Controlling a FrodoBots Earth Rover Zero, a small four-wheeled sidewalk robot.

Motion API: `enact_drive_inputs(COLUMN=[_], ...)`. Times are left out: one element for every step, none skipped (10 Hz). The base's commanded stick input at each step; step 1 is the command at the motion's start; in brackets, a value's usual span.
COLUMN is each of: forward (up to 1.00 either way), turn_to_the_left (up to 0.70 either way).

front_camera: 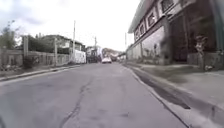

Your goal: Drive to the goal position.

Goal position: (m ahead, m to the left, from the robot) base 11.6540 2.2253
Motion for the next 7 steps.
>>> enact_drive_inputs(forward=[1.0,1.0,1.0,1.0,1.0,1.0,1.0], turn_to_the_left=[-0.34,-0.18,0.06,0.06,0.06,0.06,0.06])
